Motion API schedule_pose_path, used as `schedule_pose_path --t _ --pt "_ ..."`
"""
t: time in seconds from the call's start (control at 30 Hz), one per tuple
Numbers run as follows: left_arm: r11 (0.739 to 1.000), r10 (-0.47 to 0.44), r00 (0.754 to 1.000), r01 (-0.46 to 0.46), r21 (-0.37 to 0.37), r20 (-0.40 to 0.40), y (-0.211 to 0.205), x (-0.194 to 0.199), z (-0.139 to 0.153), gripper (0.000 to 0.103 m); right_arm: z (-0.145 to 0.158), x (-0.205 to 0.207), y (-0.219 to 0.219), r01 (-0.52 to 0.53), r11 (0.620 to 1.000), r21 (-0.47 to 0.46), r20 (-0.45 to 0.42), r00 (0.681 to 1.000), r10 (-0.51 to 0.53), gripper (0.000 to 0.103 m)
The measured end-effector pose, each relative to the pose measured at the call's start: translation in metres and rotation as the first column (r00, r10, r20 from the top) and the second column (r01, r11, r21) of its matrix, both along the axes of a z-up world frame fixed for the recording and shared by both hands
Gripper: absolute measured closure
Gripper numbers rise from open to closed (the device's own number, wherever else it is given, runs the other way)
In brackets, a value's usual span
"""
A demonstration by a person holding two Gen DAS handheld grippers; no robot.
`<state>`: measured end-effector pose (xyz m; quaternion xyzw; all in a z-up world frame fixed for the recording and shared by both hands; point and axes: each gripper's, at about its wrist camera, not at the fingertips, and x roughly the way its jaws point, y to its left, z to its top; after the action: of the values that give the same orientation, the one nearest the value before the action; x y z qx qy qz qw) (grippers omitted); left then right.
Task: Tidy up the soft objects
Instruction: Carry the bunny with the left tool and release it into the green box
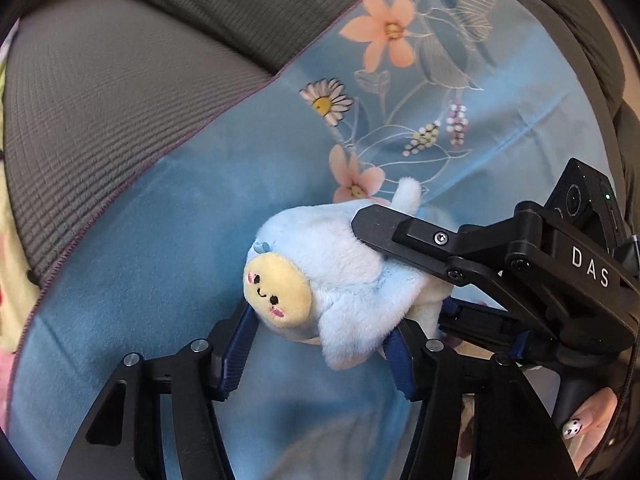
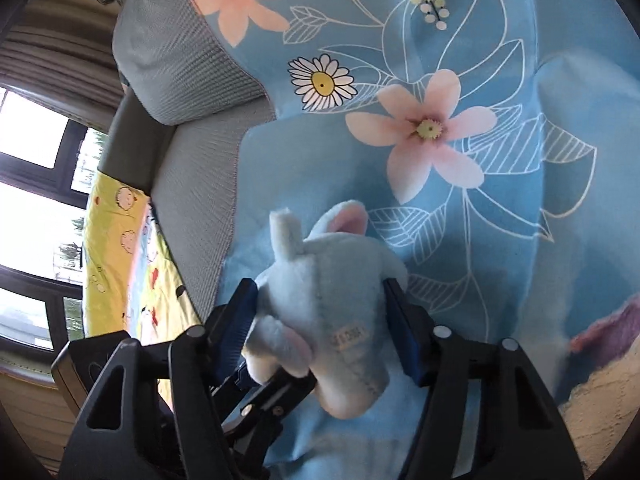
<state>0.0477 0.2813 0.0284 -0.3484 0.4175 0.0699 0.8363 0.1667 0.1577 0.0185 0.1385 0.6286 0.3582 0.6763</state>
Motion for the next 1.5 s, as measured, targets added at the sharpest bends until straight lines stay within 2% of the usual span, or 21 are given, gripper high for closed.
schedule_pose_path --t 0.2,0.37,0.57,0.63,0.83,1.0,1.13,1.23,1.33,1.43,1.5 --pt "0.991 -0.074 0.995 0.066 0.117 0.074 -0.039 -0.019 0.043 0.043 0.033 -0.020 -0.037 0.061 0.994 0.094 0.038 0.997 -0.065 0.042" --pt "0.982 -0.151 0.978 0.132 0.137 0.142 -0.085 -0.037 0.073 0.043 0.074 -0.054 -0.087 0.123 0.987 0.101 0.129 0.982 -0.135 0.042" --pt "0.946 -0.285 0.938 0.242 0.215 0.199 -0.156 -0.050 0.114 0.043 0.119 -0.091 -0.167 0.241 0.957 0.160 0.197 0.943 -0.270 0.042" --pt "0.928 -0.343 0.910 0.291 0.231 0.233 -0.179 -0.055 0.124 0.043 0.132 -0.104 -0.189 0.278 0.944 0.176 0.216 0.925 -0.313 0.042" --pt "0.883 -0.448 0.855 0.377 0.279 0.262 -0.240 -0.074 0.144 0.043 0.162 -0.141 -0.254 0.376 0.902 0.213 0.267 0.865 -0.424 0.042" --pt "0.842 -0.521 0.813 0.440 0.311 0.259 -0.288 -0.079 0.153 0.043 0.172 -0.158 -0.299 0.446 0.866 0.226 0.285 0.820 -0.497 0.042" --pt "0.798 -0.588 0.771 0.503 0.333 0.244 -0.332 -0.074 0.154 0.043 0.173 -0.170 -0.341 0.512 0.824 0.243 0.290 0.772 -0.565 0.042" --pt "0.764 -0.631 0.740 0.542 0.349 0.233 -0.362 -0.068 0.154 0.043 0.171 -0.174 -0.373 0.569 0.781 0.257 0.289 0.726 -0.624 0.042" --pt "0.726 -0.678 0.695 0.584 0.363 0.238 -0.393 -0.059 0.151 0.043 0.171 -0.179 -0.404 0.609 0.745 0.272 0.291 0.686 -0.667 0.042" --pt "0.696 -0.715 0.655 0.632 0.342 0.245 -0.417 -0.047 0.145 0.043 0.170 -0.180 -0.429 0.661 0.702 0.265 0.308 0.632 -0.712 0.042" --pt "0.666 -0.745 0.623 0.665 0.339 0.241 -0.436 -0.039 0.139 0.043 0.168 -0.183 -0.445 0.698 0.671 0.250 0.328 0.591 -0.737 0.042"
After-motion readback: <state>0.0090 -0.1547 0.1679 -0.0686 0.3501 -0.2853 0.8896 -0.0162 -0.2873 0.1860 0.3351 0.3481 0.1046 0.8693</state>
